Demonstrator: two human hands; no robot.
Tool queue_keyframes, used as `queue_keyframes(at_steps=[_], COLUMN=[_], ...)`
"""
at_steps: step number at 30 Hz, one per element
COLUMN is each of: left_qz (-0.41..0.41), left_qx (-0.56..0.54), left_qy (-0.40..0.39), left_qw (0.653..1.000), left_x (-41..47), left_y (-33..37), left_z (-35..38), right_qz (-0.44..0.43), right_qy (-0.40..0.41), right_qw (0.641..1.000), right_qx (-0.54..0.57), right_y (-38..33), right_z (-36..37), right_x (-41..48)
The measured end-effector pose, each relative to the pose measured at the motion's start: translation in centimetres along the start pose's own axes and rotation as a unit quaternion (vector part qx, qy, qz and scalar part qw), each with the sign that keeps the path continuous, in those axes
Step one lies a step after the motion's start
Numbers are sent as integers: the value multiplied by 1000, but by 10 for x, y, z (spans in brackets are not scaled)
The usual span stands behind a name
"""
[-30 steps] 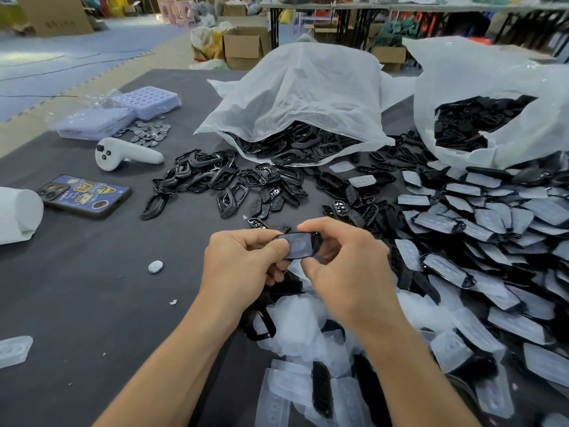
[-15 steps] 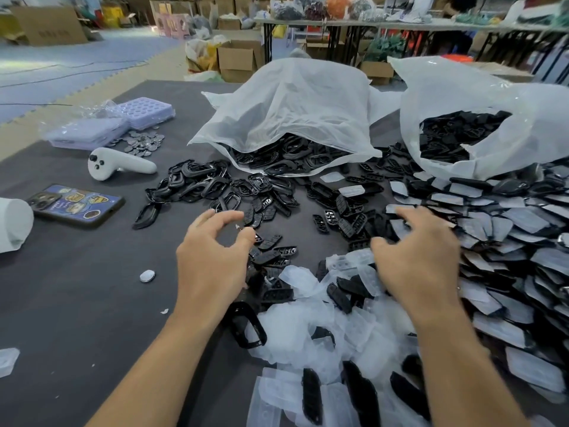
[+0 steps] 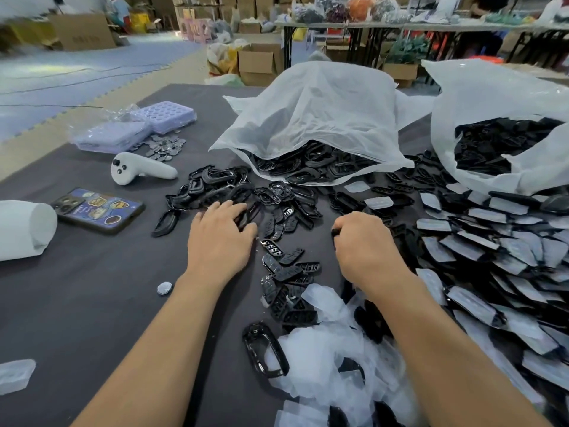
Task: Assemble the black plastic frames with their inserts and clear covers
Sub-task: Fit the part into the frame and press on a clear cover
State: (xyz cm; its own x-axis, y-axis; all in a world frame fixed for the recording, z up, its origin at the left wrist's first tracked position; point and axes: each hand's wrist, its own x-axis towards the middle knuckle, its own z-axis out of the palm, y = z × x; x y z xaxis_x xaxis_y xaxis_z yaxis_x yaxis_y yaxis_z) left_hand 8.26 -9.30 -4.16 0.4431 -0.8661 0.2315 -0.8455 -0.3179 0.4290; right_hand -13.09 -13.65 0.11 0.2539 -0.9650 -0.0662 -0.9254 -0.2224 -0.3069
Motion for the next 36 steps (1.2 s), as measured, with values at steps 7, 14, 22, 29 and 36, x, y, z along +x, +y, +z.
queue_keyframes(at_steps=[7, 14, 22, 29, 36], left_qz=[-45, -49, -99, -101, -120], left_qx=[-57, -382, -527, -647, -602], left_qy=[46, 175, -8, -101, -81], left_qw=[996, 906, 844, 749, 785], left_x=[-9, -50, -120, -114, -108], left_y=[1, 22, 46, 45, 44], left_z=[-7, -36, -30, -36, -36], right_qz=[-35, 35, 45, 35, 19], right_qy=[-5, -64, -118, -96, -71], right_qw=[962, 758, 699, 715, 751], right_qx=[272, 649, 704, 692, 656], right_y=[8, -9, -12, -10, -8], right_z=[1, 2, 8, 13, 14], right_x=[-37, -88, -94, -94, -93])
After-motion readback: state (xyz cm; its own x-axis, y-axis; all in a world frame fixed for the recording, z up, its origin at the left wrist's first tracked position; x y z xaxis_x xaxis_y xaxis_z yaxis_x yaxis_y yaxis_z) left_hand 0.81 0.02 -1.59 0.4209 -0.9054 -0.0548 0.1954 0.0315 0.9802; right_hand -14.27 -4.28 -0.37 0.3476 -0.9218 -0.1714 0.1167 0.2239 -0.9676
